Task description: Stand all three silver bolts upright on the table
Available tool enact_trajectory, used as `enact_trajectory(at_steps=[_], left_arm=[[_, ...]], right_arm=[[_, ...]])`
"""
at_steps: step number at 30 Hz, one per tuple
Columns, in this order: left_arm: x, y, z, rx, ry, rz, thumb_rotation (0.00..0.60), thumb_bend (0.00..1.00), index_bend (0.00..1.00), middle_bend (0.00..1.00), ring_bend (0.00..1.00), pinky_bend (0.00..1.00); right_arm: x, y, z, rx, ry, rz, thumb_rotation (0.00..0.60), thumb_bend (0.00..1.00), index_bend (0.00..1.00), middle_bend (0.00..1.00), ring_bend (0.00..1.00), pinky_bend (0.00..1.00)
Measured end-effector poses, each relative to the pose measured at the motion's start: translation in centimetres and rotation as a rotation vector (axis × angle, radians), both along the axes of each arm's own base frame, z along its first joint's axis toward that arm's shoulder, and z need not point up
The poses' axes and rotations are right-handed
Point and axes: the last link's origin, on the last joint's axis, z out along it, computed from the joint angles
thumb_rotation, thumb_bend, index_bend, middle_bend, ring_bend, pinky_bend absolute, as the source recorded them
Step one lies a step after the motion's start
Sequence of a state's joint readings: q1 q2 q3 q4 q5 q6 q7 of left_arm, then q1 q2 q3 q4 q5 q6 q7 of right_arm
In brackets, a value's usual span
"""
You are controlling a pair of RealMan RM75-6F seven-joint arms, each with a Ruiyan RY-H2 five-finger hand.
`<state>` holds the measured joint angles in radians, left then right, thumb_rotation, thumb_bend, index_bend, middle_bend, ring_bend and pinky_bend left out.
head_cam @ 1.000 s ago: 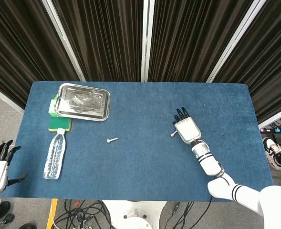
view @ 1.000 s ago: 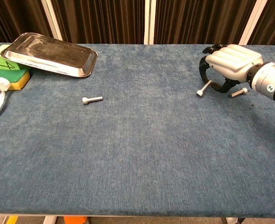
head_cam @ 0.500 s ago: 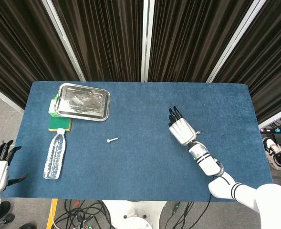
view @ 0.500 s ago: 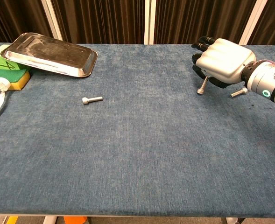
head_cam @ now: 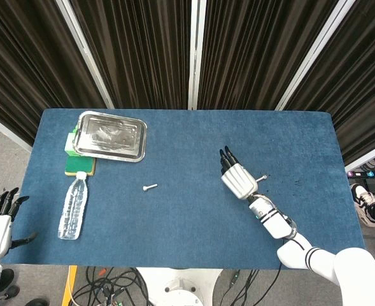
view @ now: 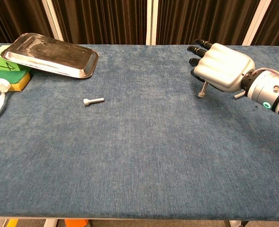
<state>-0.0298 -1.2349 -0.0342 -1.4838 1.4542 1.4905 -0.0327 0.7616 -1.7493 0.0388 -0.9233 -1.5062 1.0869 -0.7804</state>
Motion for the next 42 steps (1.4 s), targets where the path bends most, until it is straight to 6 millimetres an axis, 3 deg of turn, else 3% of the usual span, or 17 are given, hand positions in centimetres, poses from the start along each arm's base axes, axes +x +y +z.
enact_trajectory(at_steps=[24,28,35,42], left_arm=[[-0.1,0.1,-0.1,-0.004,0.001,-0.004,0.6,0.06,0.19,0.04,0.0,0.0],[0.0,0.1,0.0,-0.002,0.003,-0.007,0.6,0.06,0.19,0.04,0.0,0.0],[0.2,0.4,0.1,-0.002,0.009,-0.014,0.6,0.06,0.19,0.04,0.0,0.0],[0.5,0.4,0.1,-0.003,0.016,-0.015,0.6,0.06,0.19,0.04,0.0,0.0]], right_arm=[[0.1,1.5,0.0,0.001,-0.008,0.0,0.6,0.45,0.42,0.24,0.0,0.0],[0.2,1.6,0.4,-0.008,-0.029,-0.005,0.6,0.44,0.36,0.23,0.0,0.0],[0.6,1.9,2.4,-0.008,-0.213,-0.1,0.6,0.21,0.3,0.23,0.0,0.0],[-1.3,1.7,5.3,0.091,-0.543,-0.371,0.6,0.2,0.4,0.25,0.0,0.0]])
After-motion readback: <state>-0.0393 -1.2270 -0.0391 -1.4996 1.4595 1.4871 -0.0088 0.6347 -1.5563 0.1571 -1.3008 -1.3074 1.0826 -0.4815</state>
